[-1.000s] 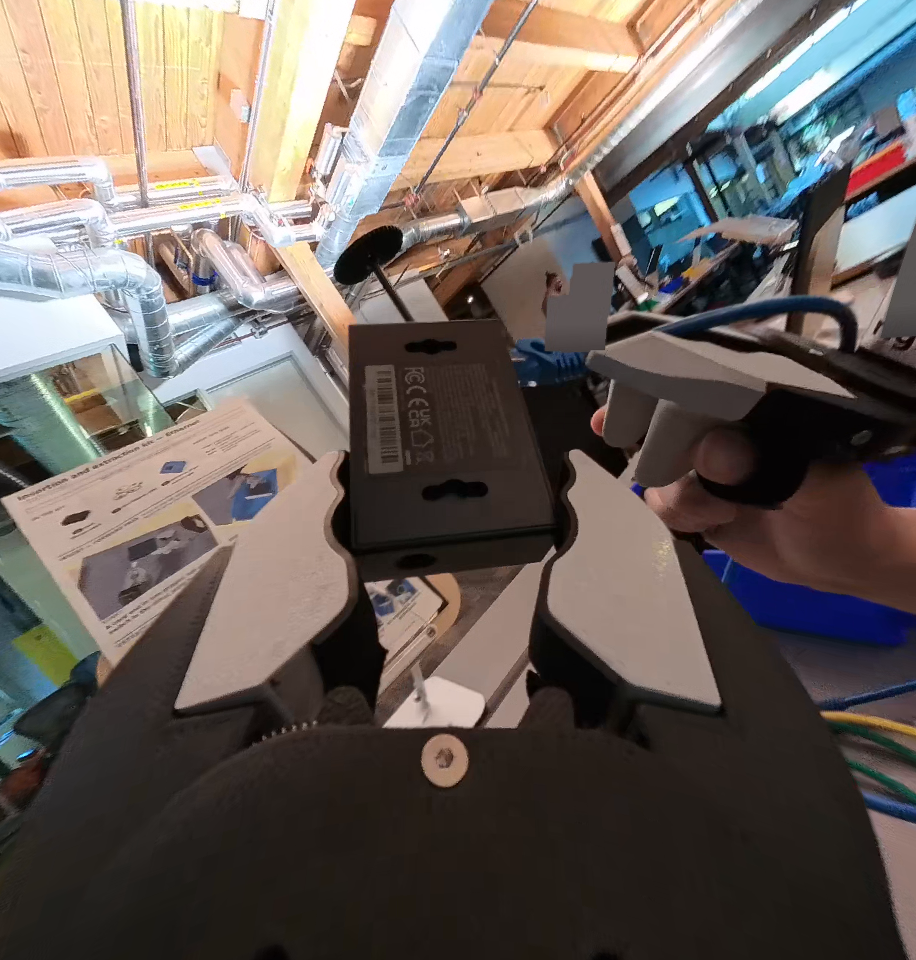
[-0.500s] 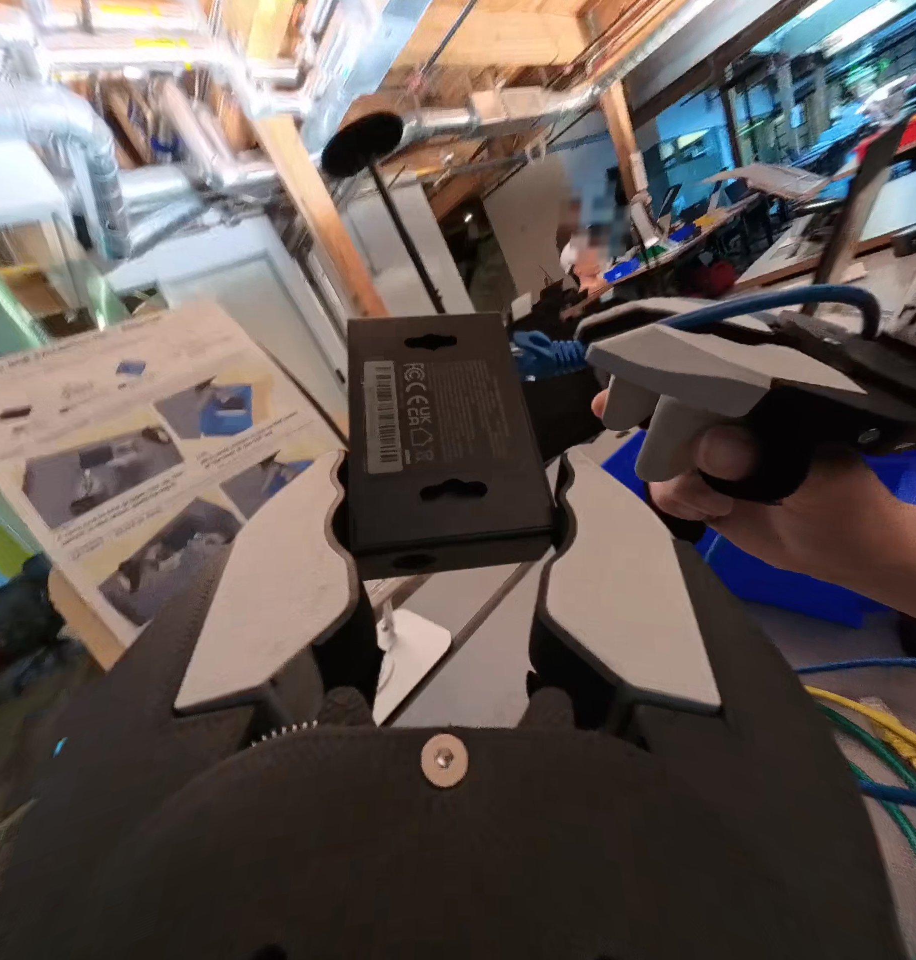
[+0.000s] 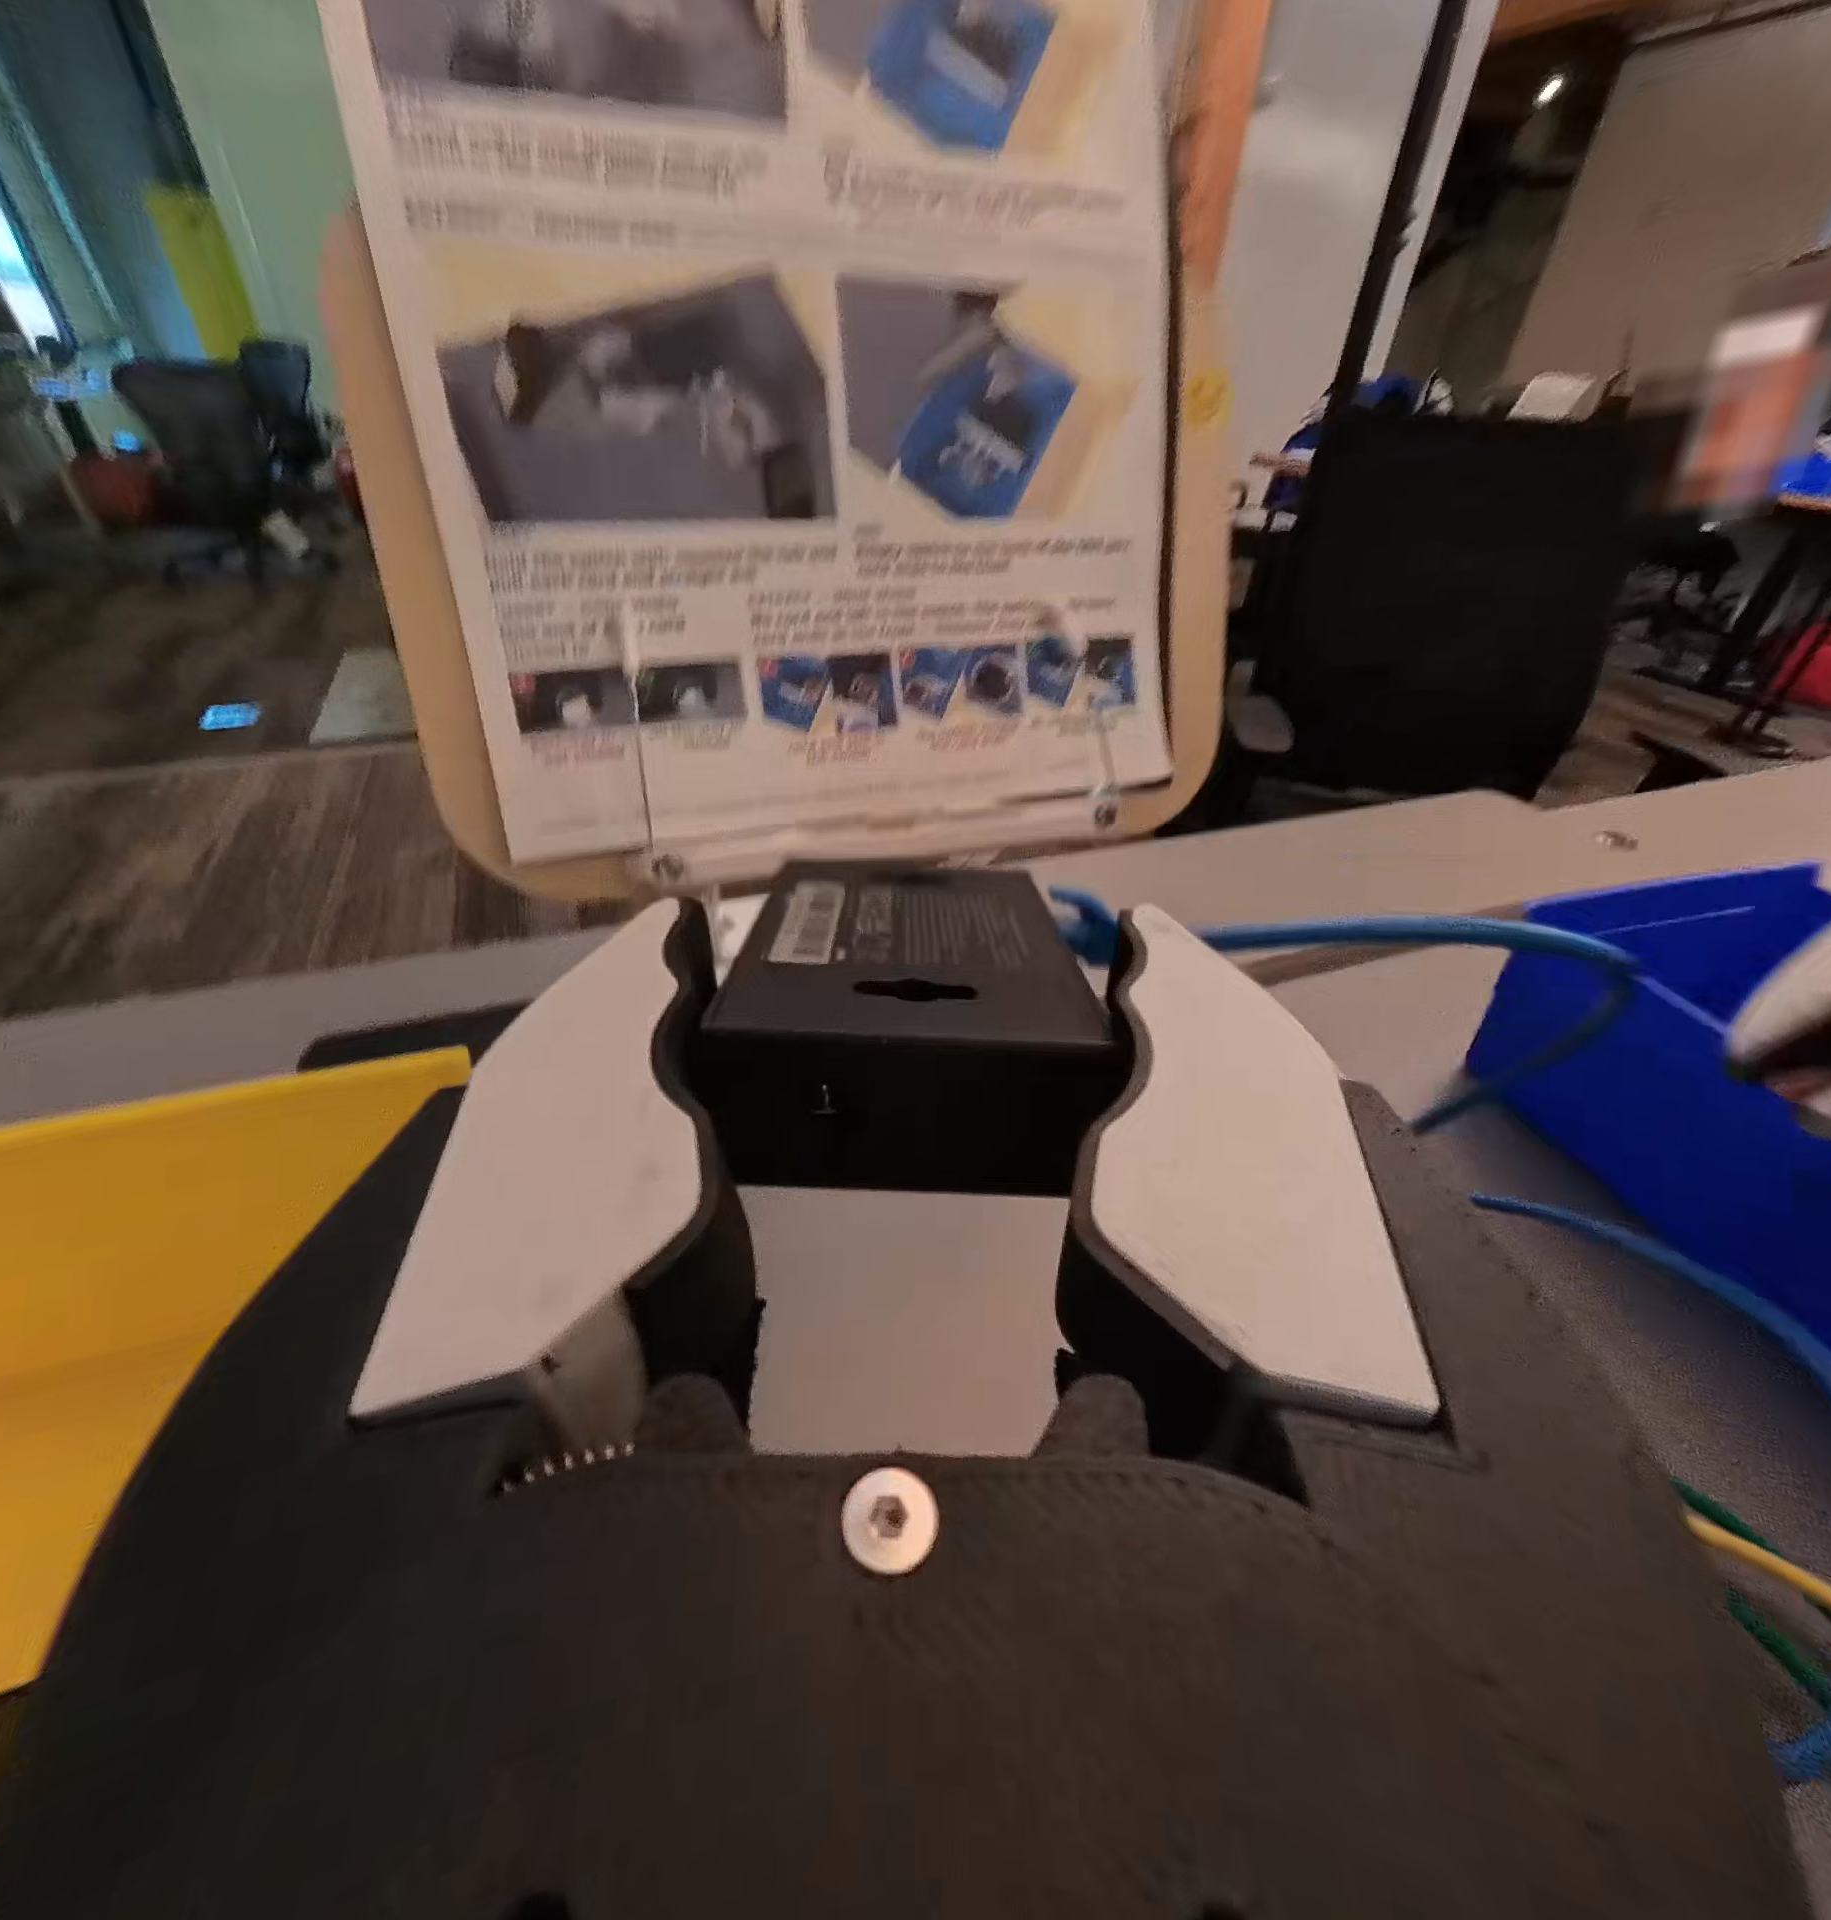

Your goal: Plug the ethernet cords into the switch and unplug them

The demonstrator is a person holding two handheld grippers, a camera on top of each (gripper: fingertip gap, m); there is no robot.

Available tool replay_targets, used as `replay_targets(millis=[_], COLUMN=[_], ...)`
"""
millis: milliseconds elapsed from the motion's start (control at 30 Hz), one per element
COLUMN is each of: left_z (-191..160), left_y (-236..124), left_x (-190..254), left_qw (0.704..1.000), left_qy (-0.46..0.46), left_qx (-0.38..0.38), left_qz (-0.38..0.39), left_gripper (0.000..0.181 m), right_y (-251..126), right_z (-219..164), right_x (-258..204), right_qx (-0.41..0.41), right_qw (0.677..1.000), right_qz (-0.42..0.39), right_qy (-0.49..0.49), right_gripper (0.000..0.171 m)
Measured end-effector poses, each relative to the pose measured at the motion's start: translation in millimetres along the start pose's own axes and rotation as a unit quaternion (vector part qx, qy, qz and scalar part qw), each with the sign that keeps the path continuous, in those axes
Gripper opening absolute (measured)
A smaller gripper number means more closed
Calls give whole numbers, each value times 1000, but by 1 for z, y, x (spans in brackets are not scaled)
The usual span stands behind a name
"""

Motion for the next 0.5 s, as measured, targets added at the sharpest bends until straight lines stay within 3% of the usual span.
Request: replay_targets(millis=[100, 267, 433, 500], left_z=[-35, -87, -121, -134], left_y=[28, 61, 77, 81], left_x=[7, 15, 2, -6], left_qw=[997, 985, 978, 973], left_qy=[-20, 5, 6, 12], left_qx=[-64, -155, -203, -227], left_qz=[-43, -73, -57, -42], left_gripper=[72, 72, 72, 72], right_y=[3, 18, 63, 86], right_z=[-39, -58, -75, -89], right_x=[-7, -18, -67, -74], right_qx=[-106, -149, -200, -257], right_qw=[993, 985, 963, 954], right_qz=[59, 82, 143, 129], right_qy=[-7, -23, -108, -80], right_gripper=[10, 10, 11, 8])
Point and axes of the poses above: each gripper's, where its closed fingertips meet, y out along the fingers, z out of its top, x = y × z across the jaws, the point moved 1 cm from there along -y, back along the fingers, and after that the axes turned 13 degrees about -x, right-handed, at the moved point
